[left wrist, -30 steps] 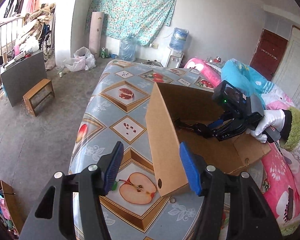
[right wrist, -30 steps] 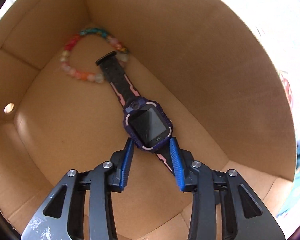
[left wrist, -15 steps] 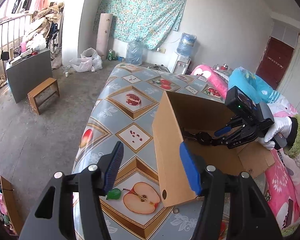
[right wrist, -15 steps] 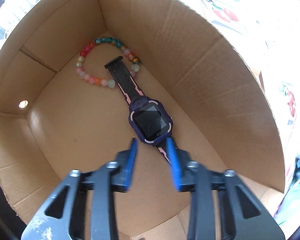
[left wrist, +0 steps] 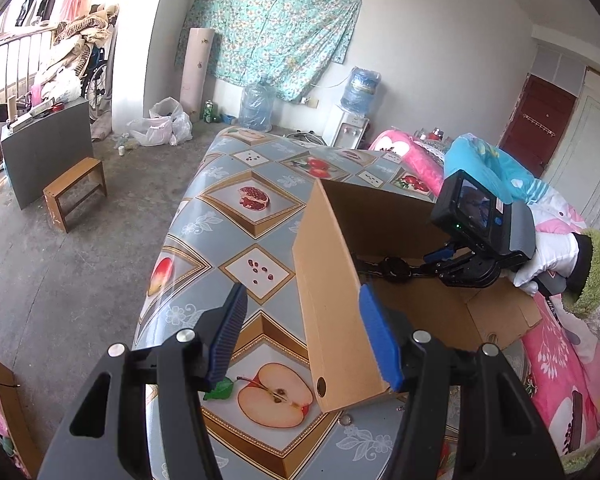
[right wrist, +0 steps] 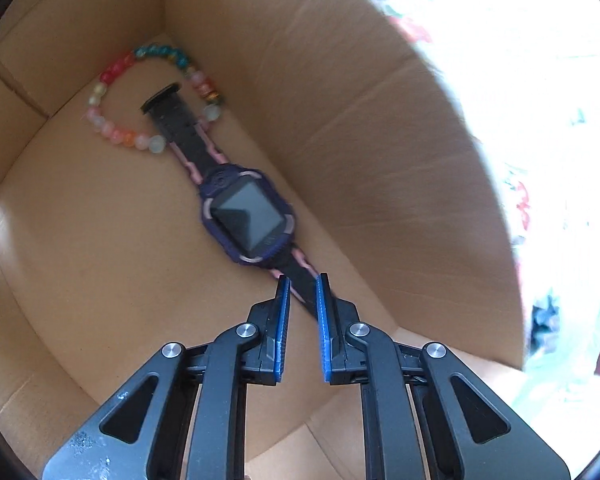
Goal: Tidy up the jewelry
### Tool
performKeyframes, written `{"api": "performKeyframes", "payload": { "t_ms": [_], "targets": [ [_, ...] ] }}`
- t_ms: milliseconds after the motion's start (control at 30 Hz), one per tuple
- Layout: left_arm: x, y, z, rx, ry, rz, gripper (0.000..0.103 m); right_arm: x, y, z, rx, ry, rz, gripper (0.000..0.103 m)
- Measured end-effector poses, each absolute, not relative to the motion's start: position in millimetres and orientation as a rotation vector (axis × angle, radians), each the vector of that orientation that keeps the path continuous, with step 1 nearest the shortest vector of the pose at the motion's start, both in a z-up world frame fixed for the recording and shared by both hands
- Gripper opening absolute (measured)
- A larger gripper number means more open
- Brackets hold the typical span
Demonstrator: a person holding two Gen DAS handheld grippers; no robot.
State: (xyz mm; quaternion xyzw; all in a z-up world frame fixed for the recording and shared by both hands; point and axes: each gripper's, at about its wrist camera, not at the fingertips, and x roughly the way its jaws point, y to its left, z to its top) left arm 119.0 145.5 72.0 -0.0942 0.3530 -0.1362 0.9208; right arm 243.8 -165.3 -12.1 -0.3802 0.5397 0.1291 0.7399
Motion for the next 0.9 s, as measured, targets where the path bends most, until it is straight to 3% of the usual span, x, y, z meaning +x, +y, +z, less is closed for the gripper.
{"api": "performKeyframes", "payload": {
  "t_ms": [267, 567, 833, 900],
  "targets": [
    [106.4, 151.3, 71.6, -0.174, 0.722, -0.329, 0.057, 222.2, -189.3, 24.5, -0.473, 1.174, 0.261, 0.015],
    [92.4, 156.6, 71.3, -0.162, 0.754, -0.352, 0.057, 254.3, -165.5, -49.1, -0.284, 1.452, 0.261, 0.014],
    [71.8, 156.4, 68.8, -0.119, 0.802, -0.350, 0.057, 240.1, -189.9, -41.9, -0.203, 1.351, 0.196, 0.015],
    [66.3, 153.2, 69.1, -0.095, 0.804, -0.357, 0.057, 223.9, -199.3, -10.2, -0.203, 1.286, 0.192, 0.015]
  ]
}}
